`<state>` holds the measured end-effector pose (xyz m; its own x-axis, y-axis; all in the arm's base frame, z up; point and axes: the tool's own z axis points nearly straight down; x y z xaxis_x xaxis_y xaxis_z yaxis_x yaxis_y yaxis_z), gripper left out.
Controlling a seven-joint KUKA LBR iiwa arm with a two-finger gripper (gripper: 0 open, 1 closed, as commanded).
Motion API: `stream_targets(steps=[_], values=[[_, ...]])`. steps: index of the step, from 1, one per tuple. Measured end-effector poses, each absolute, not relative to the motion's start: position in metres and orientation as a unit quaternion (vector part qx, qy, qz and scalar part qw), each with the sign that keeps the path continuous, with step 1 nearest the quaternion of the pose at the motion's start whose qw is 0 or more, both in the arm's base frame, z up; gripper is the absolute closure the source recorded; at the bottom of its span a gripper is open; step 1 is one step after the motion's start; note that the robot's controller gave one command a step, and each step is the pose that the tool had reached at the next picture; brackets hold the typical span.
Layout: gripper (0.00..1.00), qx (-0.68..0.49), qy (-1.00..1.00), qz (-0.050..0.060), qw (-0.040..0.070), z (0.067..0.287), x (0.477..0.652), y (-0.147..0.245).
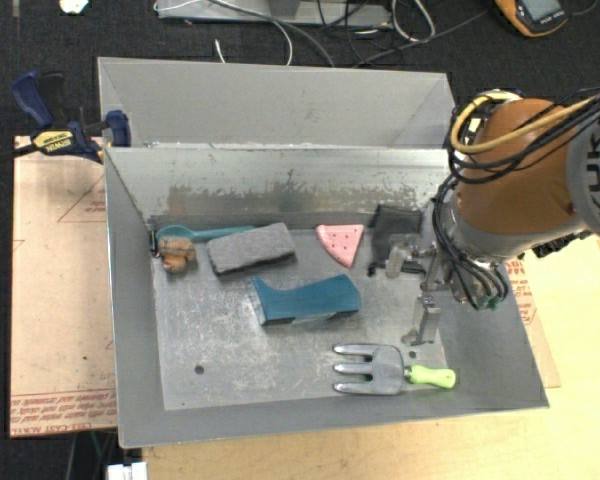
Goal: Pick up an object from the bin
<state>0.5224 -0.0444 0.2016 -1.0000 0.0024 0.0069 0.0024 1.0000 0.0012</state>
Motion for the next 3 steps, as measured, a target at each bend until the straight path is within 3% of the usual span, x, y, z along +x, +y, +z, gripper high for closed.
stream_targets(steps=[1,2,3], values=[[0.0,0.0,-1.0,0.0,0.0,0.206,0.524,-0.044],[0.0,0.006,-1.0,-0.001,-0.003,0.126,0.562,0.002],[0.0,0.091,-0.996,0.0,-0.003,0.13,0.58,0.056]])
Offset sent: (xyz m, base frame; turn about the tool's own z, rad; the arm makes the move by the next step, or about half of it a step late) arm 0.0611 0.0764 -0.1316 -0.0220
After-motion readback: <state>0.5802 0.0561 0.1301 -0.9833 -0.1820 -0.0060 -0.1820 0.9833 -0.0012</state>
